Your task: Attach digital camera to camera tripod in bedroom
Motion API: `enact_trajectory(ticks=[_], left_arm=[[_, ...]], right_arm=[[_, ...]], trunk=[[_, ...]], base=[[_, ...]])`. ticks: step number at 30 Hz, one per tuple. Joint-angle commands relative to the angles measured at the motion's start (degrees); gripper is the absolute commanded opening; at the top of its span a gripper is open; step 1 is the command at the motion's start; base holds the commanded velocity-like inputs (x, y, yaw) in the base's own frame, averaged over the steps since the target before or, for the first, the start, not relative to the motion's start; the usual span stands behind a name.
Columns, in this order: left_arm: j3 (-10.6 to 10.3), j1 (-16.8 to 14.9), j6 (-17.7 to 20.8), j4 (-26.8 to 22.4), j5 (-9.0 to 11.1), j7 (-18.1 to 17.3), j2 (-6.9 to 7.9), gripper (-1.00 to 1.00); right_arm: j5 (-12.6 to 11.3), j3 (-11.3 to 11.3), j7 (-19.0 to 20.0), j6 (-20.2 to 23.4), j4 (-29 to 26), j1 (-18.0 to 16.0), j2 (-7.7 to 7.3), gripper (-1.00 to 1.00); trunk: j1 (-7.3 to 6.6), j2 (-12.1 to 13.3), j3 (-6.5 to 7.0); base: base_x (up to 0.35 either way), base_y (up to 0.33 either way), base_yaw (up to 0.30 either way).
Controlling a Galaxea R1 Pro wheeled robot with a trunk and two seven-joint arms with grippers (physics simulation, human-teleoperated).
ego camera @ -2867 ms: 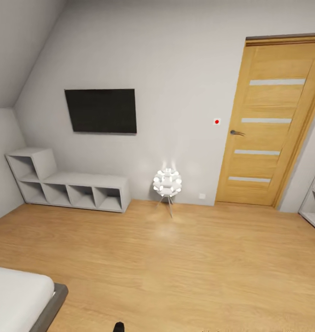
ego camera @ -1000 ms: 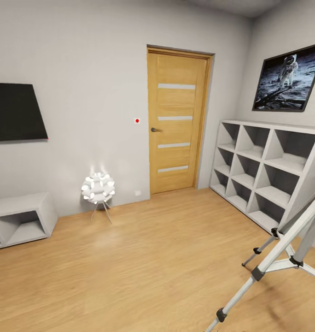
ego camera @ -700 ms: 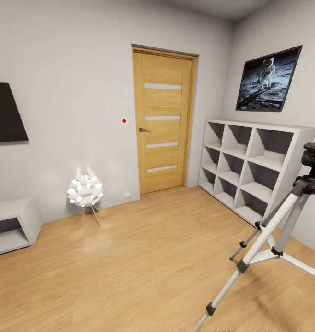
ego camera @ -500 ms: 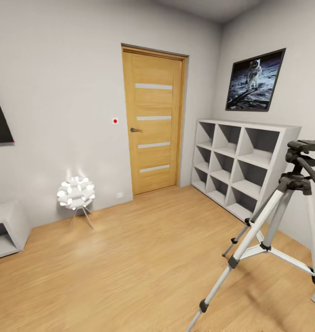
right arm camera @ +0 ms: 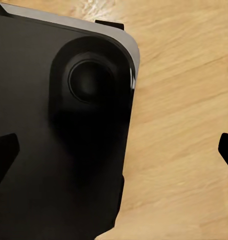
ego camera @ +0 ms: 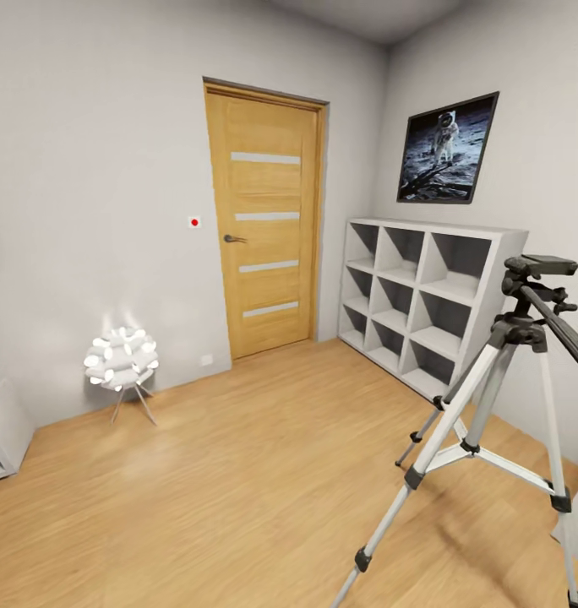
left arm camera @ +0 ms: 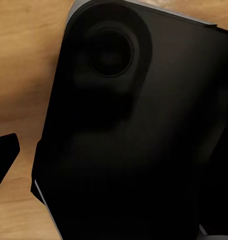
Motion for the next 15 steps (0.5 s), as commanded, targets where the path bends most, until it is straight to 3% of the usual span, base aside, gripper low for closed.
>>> enact_trajectory(ticks=[1,15], left_arm=[[0.0,0.0,-0.1,-0.1,0.3,0.0,-0.01,1.0],[0.0,0.0,-0.1,0.0,0.2,0.0,-0.01,1.0]], right_arm=[[0.5,0.0,-0.1,-0.1,0.0,0.0,-0.02,1.0],[0.6,0.0,0.0,-0.1,0.0,0.0,-0.05,1.0]], trunk=[[0.02,0.0,-0.04],[0.02,0.0,-0.04]], base=[[0.212,0.0,-0.011],[0.299,0.0,-0.002]])
